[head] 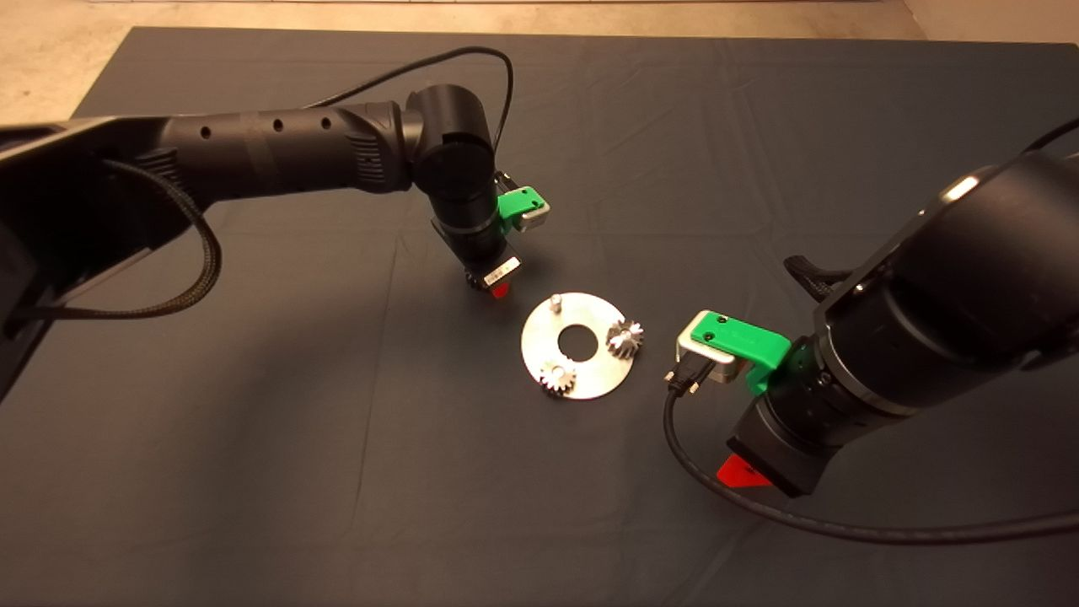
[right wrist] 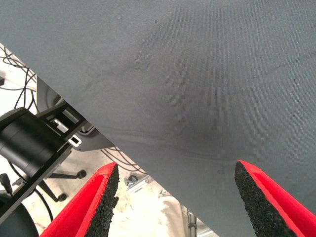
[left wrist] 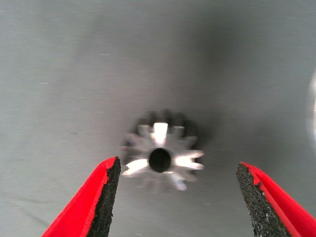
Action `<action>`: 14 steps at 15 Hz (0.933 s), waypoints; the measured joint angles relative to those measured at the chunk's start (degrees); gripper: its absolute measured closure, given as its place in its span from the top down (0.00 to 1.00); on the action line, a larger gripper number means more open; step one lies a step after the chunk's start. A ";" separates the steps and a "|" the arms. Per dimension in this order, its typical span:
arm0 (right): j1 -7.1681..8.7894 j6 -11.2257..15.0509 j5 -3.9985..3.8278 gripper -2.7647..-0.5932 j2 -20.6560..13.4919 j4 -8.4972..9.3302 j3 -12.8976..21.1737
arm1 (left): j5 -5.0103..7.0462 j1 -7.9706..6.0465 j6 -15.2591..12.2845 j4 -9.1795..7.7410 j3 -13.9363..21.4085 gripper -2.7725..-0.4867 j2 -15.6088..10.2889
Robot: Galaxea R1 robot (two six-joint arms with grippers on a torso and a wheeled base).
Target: Install three planetary gears onto the carrier pins
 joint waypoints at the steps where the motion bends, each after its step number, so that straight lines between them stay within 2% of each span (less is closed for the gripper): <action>1: 0.00 0.00 0.00 0.52 0.02 0.00 0.00 | 0.00 0.00 0.00 0.25 0.00 0.51 -0.18; 3: 0.00 0.00 -0.02 0.52 0.16 0.00 0.00 | 0.02 0.00 0.00 0.62 -0.09 0.51 -0.35; 6: 0.00 0.00 0.00 0.52 0.51 0.00 0.00 | -0.04 0.00 0.00 2.15 -0.22 0.51 -0.46; 11: 0.00 0.01 0.00 0.52 0.66 0.00 0.06 | -1.22 0.09 -0.01 2.37 -0.33 0.51 -0.62; 14: 0.00 0.01 -0.02 0.52 0.68 0.00 0.06 | -1.39 1.04 -0.04 2.39 -0.33 0.51 -0.62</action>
